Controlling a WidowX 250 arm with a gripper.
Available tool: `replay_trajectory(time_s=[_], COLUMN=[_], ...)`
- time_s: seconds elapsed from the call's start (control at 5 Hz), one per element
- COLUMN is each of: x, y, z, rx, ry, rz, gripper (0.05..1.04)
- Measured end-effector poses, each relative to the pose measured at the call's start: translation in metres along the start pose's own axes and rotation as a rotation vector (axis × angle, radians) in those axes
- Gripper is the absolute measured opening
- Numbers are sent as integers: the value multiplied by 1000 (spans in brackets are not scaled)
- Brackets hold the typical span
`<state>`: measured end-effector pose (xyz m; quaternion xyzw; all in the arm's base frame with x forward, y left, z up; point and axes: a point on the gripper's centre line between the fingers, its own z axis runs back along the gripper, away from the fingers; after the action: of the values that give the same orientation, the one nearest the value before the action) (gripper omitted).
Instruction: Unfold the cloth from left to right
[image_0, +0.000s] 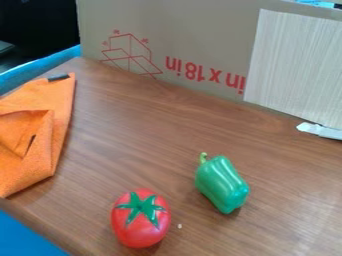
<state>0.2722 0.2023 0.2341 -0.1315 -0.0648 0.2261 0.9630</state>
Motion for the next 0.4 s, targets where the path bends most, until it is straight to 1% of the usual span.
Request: replay_trajectory(time_s=[0.2,0.4], x=[1,7], y=[5,17], z=[-12,-22], rx=[-9,38], ry=[36,23], rz=[11,1], gripper=[1001,1001])
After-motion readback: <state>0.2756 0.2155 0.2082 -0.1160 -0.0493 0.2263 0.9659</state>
